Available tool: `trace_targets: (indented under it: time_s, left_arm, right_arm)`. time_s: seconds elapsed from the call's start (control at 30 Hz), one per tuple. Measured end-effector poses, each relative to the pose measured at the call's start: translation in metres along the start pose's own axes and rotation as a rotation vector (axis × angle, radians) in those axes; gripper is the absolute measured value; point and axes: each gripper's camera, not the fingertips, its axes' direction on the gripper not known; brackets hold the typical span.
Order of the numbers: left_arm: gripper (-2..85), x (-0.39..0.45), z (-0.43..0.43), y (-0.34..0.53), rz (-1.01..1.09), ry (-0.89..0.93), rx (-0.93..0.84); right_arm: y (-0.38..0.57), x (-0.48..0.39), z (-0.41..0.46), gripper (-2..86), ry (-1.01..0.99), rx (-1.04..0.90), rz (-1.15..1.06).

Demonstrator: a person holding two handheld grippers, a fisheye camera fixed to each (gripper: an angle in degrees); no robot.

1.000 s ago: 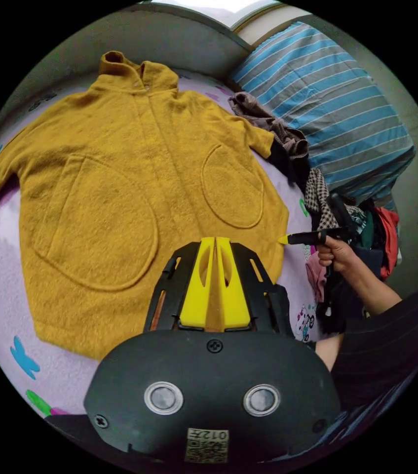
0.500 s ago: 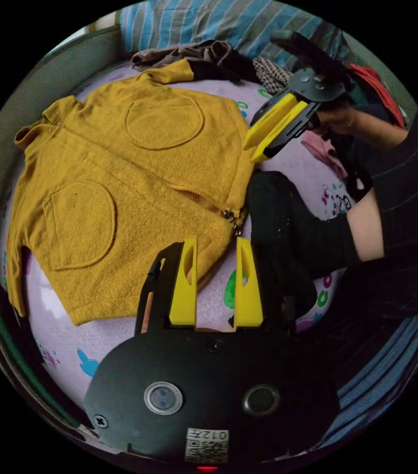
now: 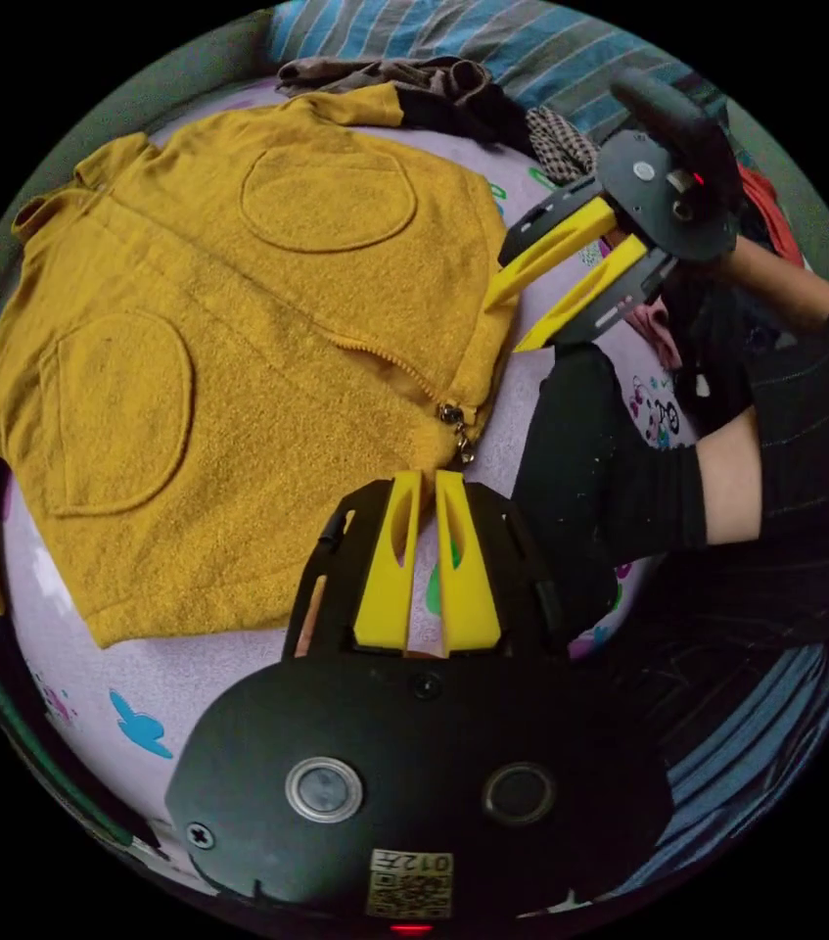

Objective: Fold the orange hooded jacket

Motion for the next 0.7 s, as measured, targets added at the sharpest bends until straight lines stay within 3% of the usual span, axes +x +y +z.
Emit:
trace_targets:
  time_s: [0.2,0.37,0.5,0.7]
  left_arm:
    - [0.7,-0.013,-0.023,0.004,-0.016,0.047,0.050]
    - [0.6,-0.007,-0.040,0.012,0.030,-0.016,0.106]
    - [0.6,-0.021,-0.056,0.016,0.001,0.046,0.205]
    - [0.6,-0.031,-0.062,0.010,0.021,0.038,0.196]
  right_arm:
    - [-0.019,-0.003,0.012,4.1,0.078,-0.014,0.002]
    - [-0.027,0.003,-0.004,1.5,0.019,0.013,-0.008]
    - [-0.037,0.006,-0.011,0.9,0.005,-0.001,-0.046]
    - [-0.048,0.018,-0.023,0.7,-0.078,0.034,-0.034]
